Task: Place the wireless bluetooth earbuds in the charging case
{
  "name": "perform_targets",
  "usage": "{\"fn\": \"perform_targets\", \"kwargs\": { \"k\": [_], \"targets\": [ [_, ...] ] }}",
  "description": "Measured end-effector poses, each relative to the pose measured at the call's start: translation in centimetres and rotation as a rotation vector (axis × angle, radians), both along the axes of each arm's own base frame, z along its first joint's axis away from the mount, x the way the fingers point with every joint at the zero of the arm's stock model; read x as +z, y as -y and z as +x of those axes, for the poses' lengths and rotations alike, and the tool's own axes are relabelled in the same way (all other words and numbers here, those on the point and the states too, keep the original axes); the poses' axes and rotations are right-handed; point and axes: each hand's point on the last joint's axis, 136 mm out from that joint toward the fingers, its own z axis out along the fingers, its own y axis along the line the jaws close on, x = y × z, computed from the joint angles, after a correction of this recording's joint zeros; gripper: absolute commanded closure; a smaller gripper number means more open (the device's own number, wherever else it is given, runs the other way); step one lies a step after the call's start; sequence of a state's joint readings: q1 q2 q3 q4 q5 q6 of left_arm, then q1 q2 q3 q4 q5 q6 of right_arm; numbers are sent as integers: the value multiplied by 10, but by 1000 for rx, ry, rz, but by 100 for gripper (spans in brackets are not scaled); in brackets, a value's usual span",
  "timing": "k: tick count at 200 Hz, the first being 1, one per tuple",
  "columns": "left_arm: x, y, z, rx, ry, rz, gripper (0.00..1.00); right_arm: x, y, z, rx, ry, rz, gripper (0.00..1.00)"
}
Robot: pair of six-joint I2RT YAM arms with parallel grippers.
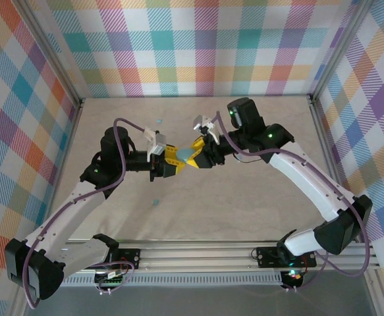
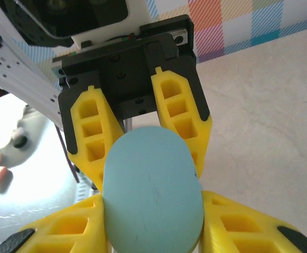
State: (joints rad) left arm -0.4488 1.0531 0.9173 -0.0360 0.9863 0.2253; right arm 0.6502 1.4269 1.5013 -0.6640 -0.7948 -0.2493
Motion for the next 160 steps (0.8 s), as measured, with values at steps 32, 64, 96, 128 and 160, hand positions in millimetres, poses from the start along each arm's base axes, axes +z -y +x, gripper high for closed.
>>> {"fn": "perform_targets", "kwargs": {
  "k": [32, 64, 96, 128, 160],
  "targets": [
    [3, -1, -1, 8, 11, -3, 75, 7, 0, 3, -11, -143, 32, 64],
    [4, -2, -1, 12, 19, -5, 75, 11, 0, 6, -31, -231, 48, 55],
    [1, -2, -1, 15, 9, 5, 75, 18, 2, 16, -78, -262, 62, 50],
    [1, -2, -3, 6, 10, 4, 75, 17, 3, 30, -142, -264, 59, 48],
    [-1, -3, -2, 16, 10, 8, 75, 15, 4, 37, -188, -275, 47, 44]
  ]
}}
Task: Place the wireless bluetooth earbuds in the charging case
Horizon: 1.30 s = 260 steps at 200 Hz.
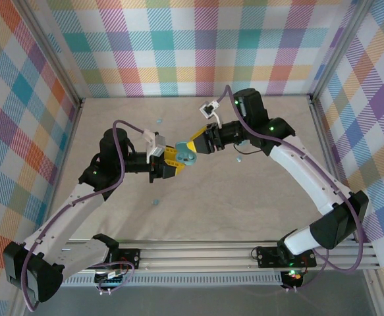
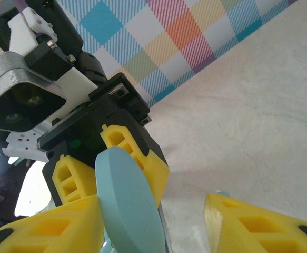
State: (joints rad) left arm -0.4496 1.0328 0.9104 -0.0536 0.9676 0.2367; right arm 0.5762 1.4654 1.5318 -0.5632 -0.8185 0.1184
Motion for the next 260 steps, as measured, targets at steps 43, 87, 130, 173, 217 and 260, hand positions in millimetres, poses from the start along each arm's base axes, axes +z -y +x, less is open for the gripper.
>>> {"fn": "perform_targets", "kwargs": {
  "k": [43, 87, 130, 173, 217, 260],
  "targets": [
    [-4, -1, 5, 28, -3, 9, 75, -3, 1, 8, -52, -17, -16, 38],
    [-18, -4, 10, 59, -39, 22, 75, -12, 6, 20, -120, -64, -28, 37],
    [-22, -8, 17, 86, -52, 18, 75, -16, 19, 34, -224, -100, -26, 36],
    [-30, -14, 24, 118, -70, 19, 75, -19, 35, 36, -316, -149, -11, 39],
    [-32, -14, 27, 121, -89, 16, 75, -23, 10, 1, -199, 41, -75, 30],
    [-33, -13, 25, 105, -97, 14, 75, -38, -1, -17, -111, 219, -159, 26]
  ]
}}
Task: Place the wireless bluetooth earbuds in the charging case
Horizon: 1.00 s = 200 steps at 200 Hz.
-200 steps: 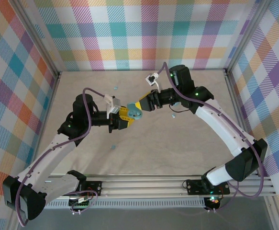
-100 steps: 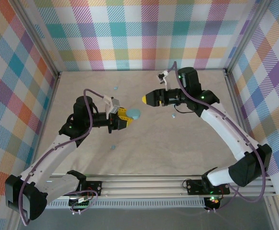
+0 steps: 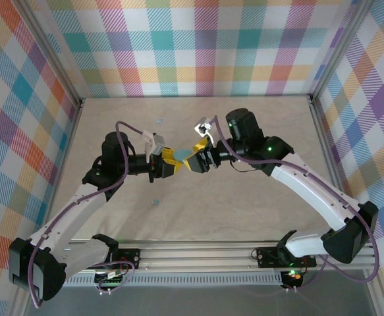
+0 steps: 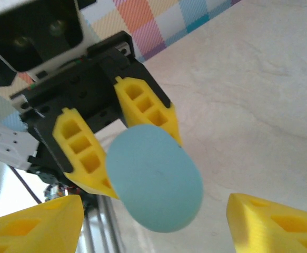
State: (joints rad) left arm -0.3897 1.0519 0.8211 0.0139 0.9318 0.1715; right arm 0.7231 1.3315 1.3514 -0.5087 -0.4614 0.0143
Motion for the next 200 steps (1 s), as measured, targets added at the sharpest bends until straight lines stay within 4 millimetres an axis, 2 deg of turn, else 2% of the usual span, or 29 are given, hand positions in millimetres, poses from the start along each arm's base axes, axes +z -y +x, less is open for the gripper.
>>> {"fn": "perform_targets", "kwargs": {
  "k": [64, 143, 173, 200],
  "targets": [
    [0, 0, -2, -9, -4, -2, 75, -21, -7, 10, 29, 97, -113, 25],
    [0, 0, -1, -4, -4, 0, 76, -12, -3, 16, 3, 102, -128, 26],
    [-1, -1, -2, -12, -12, 0, 76, -2, 1, 28, -46, 87, -104, 26],
    [2, -1, -5, -22, -7, -6, 76, -5, 6, 42, -93, 56, -108, 27]
  ]
}}
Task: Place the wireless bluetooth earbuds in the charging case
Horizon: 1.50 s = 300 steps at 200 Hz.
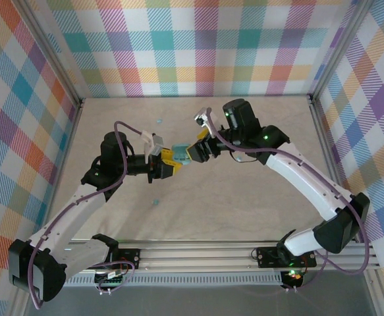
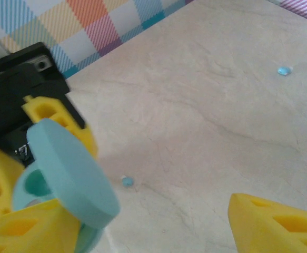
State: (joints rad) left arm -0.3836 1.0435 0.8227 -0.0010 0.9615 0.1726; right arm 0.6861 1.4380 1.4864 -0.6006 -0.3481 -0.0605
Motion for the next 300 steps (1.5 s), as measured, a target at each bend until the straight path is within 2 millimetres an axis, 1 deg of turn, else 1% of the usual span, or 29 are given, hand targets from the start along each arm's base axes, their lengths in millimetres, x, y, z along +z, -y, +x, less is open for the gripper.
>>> {"fn": "perform_targets", "kwargs": {
  "k": [30, 83, 173, 232, 257, 275, 288, 300],
  "targets": [
    [-1, 0, 0, 1, -4, 2, 76, -6, -3, 5, -19, -38, -4, 27],
    [-1, 0, 0, 3, -3, 2, 76, -6, 0, 8, -59, -110, 15, 27],
    [0, -2, 4, 20, -2, 2, 76, 0, -6, -6, 3, -179, 73, 27],
    [-1, -4, 7, 37, -12, 2, 77, 11, -4, -12, 0, -196, 104, 28],
    [-2, -8, 14, 71, -24, 4, 77, 25, 1, -18, -26, -206, 136, 29],
    [-2, -12, 18, 95, -28, 5, 77, 36, 12, -25, -66, -205, 165, 32],
    [-3, -14, 22, 114, -32, 6, 77, 36, 22, -33, -98, -208, 176, 34],
    [-3, -16, 24, 127, -36, 7, 77, 29, 32, -40, -137, -220, 179, 37]
  ]
}}
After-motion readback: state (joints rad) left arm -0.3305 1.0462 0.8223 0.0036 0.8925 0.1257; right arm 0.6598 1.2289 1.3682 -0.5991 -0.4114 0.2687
